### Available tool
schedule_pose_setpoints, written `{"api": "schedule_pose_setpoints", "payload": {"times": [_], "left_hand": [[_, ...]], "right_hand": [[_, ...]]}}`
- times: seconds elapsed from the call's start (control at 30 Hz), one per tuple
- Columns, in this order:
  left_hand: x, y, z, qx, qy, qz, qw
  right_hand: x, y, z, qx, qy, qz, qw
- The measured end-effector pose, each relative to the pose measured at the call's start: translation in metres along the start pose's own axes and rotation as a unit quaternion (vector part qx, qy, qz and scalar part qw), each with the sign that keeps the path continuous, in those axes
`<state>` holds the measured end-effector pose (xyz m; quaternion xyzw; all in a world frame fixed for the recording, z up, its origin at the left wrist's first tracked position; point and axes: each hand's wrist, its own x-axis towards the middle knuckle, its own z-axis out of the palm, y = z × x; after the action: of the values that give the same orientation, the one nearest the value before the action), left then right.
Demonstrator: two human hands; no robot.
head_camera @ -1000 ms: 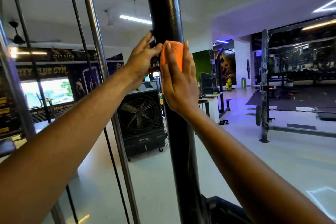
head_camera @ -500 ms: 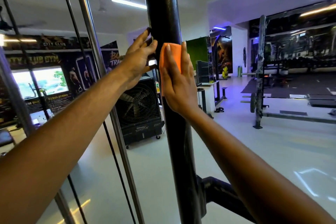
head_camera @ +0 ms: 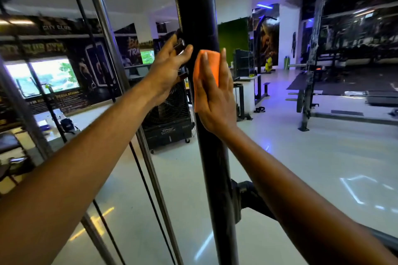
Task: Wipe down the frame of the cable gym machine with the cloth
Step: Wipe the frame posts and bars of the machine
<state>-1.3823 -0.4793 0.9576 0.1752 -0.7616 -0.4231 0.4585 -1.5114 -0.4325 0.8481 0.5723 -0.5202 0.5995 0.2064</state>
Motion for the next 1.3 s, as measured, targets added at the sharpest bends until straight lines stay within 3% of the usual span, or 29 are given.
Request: {"api": "schedule_pose_setpoints", "payload": {"times": [0.13,0.33,0.6,0.83,1.1,1.3], "left_hand": [[-0.003,-0.004,0.000,-0.020,-0.002,-0.013,1.000],[-0.024,-0.033,0.003,-0.041,-0.001,-0.066,0.997],[-0.037,-0.053,0.006,-0.064,0.013,-0.094,0.993],[-0.070,-0.085,0.023,-0.034,0.000,-0.097,0.995],[-0.086,-0.103,0.033,-0.037,0.034,-0.094,0.994],[-0.102,-0.125,0.052,-0.052,0.066,-0.101,0.991]], "right_hand": [[0.002,0.003,0.003,0.000,0.022,-0.019,1.000],[-0.168,0.053,0.020,-0.024,-0.043,0.039,0.998],[-0.060,0.028,0.023,-0.048,0.019,-0.001,0.999],[-0.192,0.074,0.036,-0.080,-0.040,-0.028,0.996],[-0.111,0.055,0.032,-0.024,0.024,-0.056,0.998],[-0.211,0.089,0.033,-0.035,-0.054,-0.024,0.998]]}}
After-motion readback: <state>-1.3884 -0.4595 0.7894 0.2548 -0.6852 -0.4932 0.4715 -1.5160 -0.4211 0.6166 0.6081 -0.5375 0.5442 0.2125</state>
